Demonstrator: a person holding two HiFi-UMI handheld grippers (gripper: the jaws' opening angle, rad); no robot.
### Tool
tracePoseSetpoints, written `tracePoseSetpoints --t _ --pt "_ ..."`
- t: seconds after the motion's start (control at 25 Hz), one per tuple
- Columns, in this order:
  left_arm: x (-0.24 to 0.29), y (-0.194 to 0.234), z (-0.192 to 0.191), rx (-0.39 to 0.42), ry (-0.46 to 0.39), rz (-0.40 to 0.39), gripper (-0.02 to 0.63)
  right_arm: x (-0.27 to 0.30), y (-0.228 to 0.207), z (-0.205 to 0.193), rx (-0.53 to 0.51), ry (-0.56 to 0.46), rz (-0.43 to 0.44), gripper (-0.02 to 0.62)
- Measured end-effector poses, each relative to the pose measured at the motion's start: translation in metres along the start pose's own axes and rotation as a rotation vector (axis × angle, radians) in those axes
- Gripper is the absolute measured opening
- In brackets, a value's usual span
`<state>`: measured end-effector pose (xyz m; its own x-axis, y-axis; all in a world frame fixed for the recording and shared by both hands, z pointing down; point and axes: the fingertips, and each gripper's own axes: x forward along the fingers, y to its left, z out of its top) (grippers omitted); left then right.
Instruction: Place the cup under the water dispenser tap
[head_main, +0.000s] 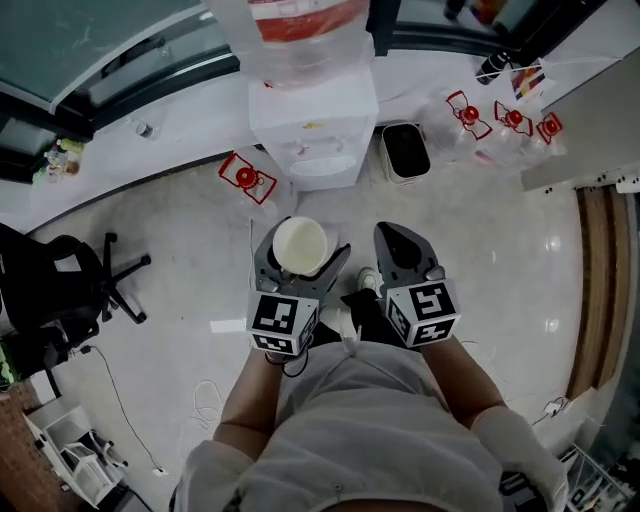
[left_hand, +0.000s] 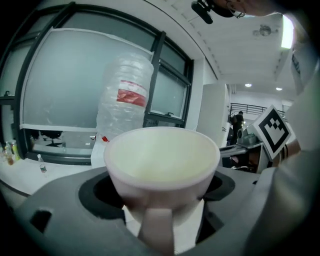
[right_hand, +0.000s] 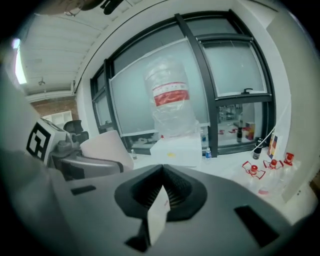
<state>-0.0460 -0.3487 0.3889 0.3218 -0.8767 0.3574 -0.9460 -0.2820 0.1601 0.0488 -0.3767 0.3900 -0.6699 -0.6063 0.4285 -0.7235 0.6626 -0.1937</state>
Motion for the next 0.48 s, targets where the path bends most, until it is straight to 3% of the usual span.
tracePoseSetpoints --t 0.12,0.24,0.48 --pt "0.026 -0.009 -0.010 -0.034 0.013 0.047 0.459 0.011 -0.027 -0.005 -0.007 0.045 0.056 0.026" --pt "0.047 -0.012 -0.021 -0.019 0.009 0.073 0.459 0.025 -0.047 -0.016 -0.007 0.084 0.095 0.026" --pt "0.073 0.012 -0.073 -0.085 0.058 0.158 0.459 0.049 -0.065 -0.053 0.012 0.158 0.128 0.026"
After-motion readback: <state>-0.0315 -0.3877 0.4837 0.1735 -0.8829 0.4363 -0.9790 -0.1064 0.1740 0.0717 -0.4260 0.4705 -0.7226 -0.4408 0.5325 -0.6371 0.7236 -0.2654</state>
